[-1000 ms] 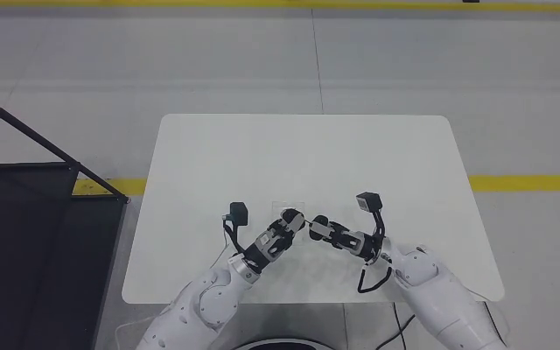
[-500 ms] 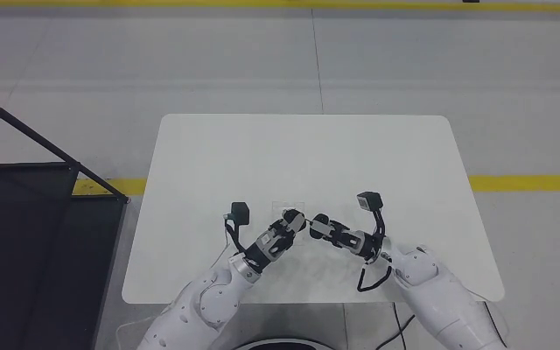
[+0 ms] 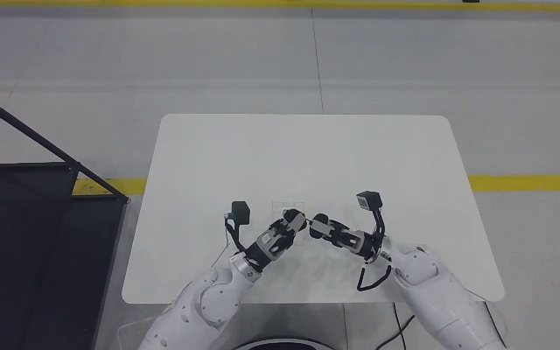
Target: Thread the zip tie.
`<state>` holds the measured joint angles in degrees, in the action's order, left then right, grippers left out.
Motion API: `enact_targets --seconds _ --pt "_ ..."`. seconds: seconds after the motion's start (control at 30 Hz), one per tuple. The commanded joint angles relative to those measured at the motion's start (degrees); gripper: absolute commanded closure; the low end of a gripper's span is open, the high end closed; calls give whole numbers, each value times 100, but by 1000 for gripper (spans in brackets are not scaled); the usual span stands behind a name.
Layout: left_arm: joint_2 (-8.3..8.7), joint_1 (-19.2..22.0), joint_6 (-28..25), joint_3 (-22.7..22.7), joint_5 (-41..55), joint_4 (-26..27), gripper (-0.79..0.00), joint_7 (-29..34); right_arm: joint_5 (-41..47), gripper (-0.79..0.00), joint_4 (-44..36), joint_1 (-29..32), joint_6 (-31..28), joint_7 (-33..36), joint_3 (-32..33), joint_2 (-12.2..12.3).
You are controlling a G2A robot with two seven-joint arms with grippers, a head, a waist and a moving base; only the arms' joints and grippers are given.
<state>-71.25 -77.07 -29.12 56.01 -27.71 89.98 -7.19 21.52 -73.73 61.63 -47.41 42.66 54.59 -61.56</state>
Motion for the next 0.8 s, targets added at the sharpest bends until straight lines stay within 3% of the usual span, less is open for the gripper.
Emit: enact_targets --seconds 0.0,0.03,0.07,0.23,0.57,0.77 --pt "-5 8 18 42 -19 -5 0 -20 -13 -683 8 2 15 0 22 -3" --pt "-4 -1 10 87 -9 14 0 -49 -19 -767 3 7 10 -7 38 -3" --pt "2 -20 -11 145 7 41 0 -69 -62 -785 3 11 11 -22 67 0" --pt "100 -255 -100 719 58 312 0 -17 -1090 -785 -424 160 239 -532 373 54" --pt "368 -1157 -544 2189 415 980 0 609 -3636 -785 -2093 653 1878 -1690 599 80" --pt "438 -1433 -788 2526 572 1057 0 982 -3813 -785 -2198 692 1996 -1746 587 77"
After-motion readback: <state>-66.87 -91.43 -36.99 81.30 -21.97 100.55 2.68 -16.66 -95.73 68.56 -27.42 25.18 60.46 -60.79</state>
